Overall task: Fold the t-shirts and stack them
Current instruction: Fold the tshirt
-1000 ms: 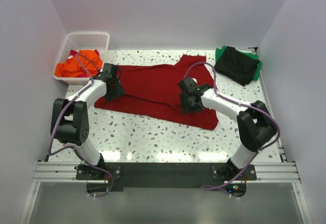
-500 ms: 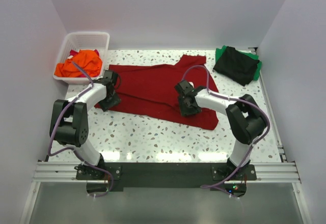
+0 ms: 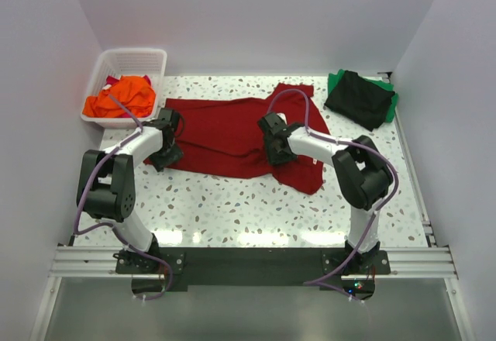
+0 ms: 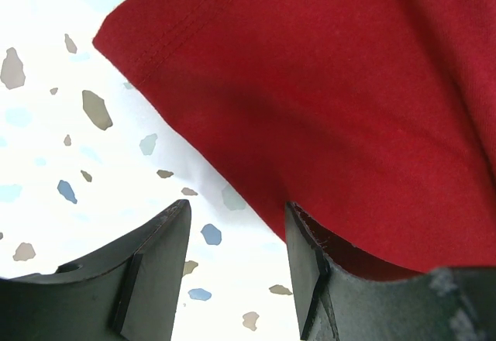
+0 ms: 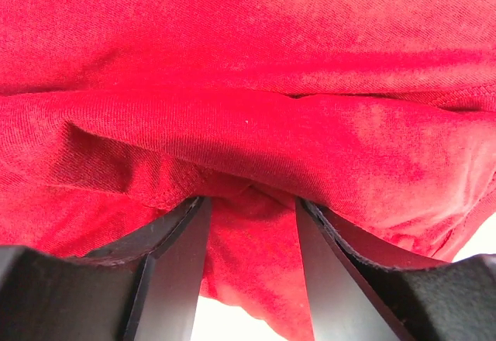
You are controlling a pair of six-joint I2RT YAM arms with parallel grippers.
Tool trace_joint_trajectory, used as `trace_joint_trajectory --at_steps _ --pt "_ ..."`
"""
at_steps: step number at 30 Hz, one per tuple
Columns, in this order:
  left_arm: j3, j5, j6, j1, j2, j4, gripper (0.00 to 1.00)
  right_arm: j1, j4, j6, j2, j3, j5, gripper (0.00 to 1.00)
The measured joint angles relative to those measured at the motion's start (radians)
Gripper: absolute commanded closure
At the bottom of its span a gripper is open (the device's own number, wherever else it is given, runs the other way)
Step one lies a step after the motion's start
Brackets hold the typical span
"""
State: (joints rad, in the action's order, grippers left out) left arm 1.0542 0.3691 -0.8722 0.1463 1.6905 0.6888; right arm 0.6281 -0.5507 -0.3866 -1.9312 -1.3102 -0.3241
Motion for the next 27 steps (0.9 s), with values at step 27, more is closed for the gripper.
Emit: trace_joint_trajectory --at_steps 27 --pt "0.015 0.032 0.002 -0.056 0.056 -0.003 0.43 0.0 -0.015 -0.021 0.269 0.326 0.023 0.5"
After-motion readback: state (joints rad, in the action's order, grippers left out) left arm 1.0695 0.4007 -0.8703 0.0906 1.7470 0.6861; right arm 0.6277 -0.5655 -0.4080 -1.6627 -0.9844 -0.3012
